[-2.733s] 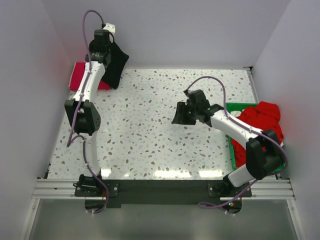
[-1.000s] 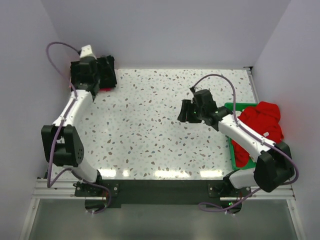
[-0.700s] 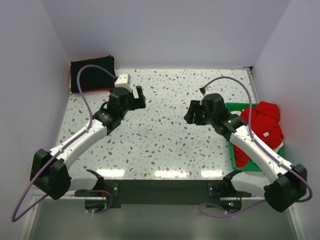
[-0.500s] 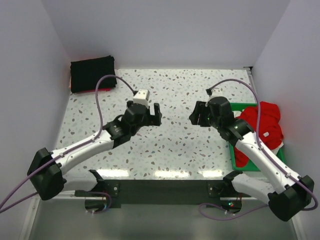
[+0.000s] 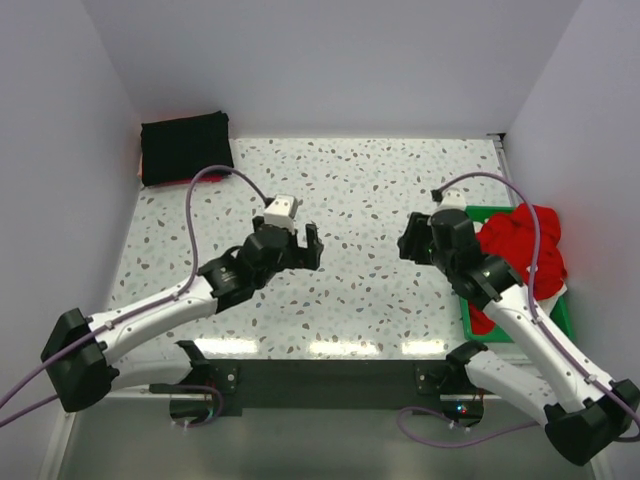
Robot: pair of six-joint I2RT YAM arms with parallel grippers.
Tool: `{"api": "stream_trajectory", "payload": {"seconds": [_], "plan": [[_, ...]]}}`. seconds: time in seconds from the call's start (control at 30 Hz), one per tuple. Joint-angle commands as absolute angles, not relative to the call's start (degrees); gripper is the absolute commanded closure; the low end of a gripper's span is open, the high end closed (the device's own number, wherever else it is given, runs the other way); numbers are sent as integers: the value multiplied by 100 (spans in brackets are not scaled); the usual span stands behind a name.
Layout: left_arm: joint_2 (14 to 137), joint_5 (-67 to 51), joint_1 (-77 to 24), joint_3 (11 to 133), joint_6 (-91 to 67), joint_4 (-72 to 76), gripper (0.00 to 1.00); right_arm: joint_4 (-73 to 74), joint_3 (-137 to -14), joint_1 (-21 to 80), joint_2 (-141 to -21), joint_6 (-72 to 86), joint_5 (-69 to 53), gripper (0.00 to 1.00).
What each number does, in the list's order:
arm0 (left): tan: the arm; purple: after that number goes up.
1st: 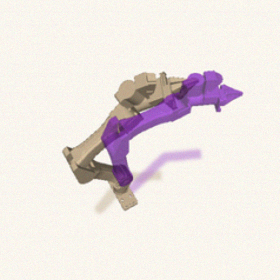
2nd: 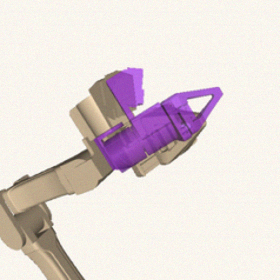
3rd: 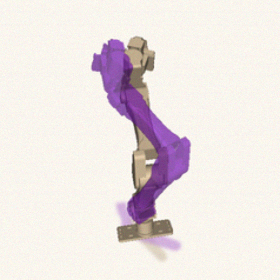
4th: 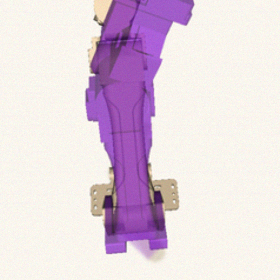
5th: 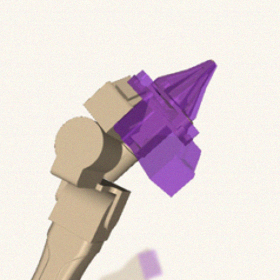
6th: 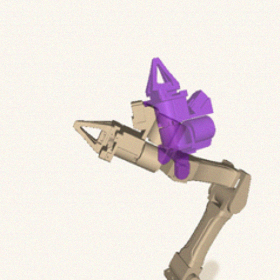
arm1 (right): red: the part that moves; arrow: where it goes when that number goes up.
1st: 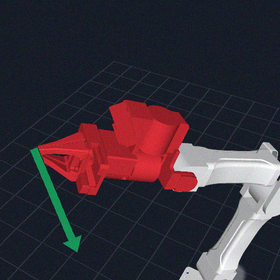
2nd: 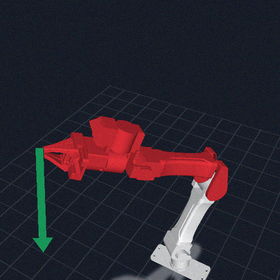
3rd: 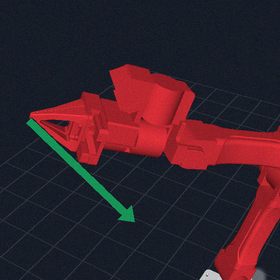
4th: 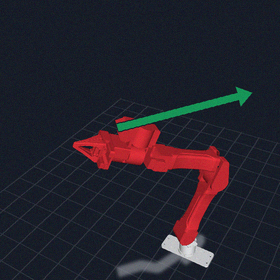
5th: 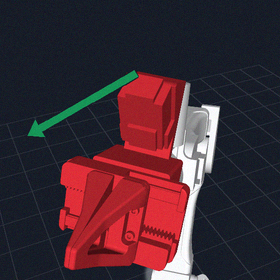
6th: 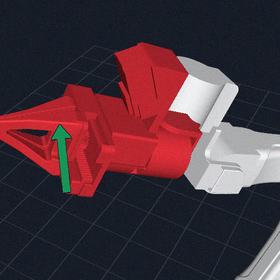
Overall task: Fold and stack the t-shirts
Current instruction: Reset both grippers
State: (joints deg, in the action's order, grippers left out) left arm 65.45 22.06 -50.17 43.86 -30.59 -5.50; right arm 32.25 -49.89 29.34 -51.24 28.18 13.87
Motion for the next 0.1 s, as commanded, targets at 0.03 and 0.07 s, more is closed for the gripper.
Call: {"api": "stream_trajectory", "payload": {"seconds": [0.03, 0.07], "plan": [[6486, 2083, -5019, 4842, -2839, -553, 0, 3357, -5115, 2953, -4975, 2892, 1688, 46], [6478, 2057, -5019, 4878, -2813, -589, 0, 3357, -5124, 2953, -4949, 2918, 1705, 46]]}}
